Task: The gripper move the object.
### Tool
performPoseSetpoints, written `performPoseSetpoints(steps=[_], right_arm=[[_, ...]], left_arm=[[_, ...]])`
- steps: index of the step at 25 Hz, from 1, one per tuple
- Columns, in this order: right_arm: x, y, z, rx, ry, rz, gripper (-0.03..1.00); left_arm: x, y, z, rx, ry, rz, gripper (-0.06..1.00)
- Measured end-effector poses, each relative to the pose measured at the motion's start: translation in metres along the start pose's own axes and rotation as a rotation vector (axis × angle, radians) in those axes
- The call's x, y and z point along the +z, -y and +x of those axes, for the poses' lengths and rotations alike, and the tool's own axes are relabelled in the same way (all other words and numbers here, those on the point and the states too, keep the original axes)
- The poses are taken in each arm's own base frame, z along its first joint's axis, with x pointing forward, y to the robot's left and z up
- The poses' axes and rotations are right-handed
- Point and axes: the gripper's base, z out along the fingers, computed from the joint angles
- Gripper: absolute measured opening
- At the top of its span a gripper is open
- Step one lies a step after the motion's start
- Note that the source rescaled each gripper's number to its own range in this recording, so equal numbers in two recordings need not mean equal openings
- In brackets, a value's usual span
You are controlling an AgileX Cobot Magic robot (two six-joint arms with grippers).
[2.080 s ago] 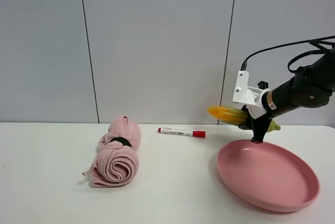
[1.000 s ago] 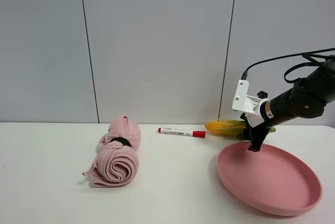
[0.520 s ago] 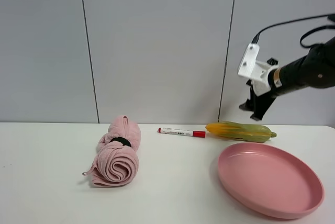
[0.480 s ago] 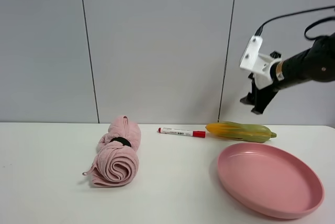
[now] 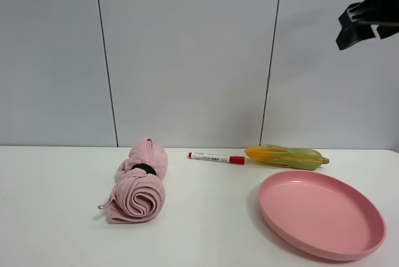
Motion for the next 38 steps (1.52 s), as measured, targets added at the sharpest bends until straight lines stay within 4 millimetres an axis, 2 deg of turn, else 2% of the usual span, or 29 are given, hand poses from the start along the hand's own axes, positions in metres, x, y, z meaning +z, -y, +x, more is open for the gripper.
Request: performPoseSetpoints(steps=[3,7,9,12,17,25,28,31,33,38], right_arm=[[-0.039,0.001,0.004,0.05,-0.032,-0.012,0.6],[-0.081,0.001,0.017,0.07,0.015,-0.008,0.77],[-0.099,0.002,0.03,0.092,0.03,-0.001,0.8],[-0.126,0.005,0.056,0.151,0.048,0.027,0.82],[-0.156,0.004,0.107,0.217,-0.047,0.08,0.82],[-0.211,-0.016,0.151,0.355,-0.182,0.049,0.82],[-0.228,-0.022,0.166,0.379,-0.246,0.039,0.8],[-0.241,-0.027,0.175,0.386,-0.203,0.038,0.78],[-0.248,-0.033,0.19,0.387,-0.163,0.044,0.78],[-0.242,-0.049,0.234,0.394,-0.057,0.04,0.78]], left_arm=[[0.0,0.0,0.0,0.0,0.0,0.001,1.0],[0.0,0.0,0.0,0.0,0.0,0.001,1.0],[0.0,0.0,0.0,0.0,0.0,0.001,1.0],[0.0,0.0,0.0,0.0,0.0,0.001,1.0],[0.0,0.0,0.0,0.0,0.0,0.001,1.0],[0.0,0.0,0.0,0.0,0.0,0.001,1.0],[0.0,0.0,0.0,0.0,0.0,0.001,1.0],[0.0,0.0,0.0,0.0,0.0,0.001,1.0],[0.0,0.0,0.0,0.0,0.0,0.001,1.0],[0.0,0.0,0.0,0.0,0.0,0.001,1.0]])
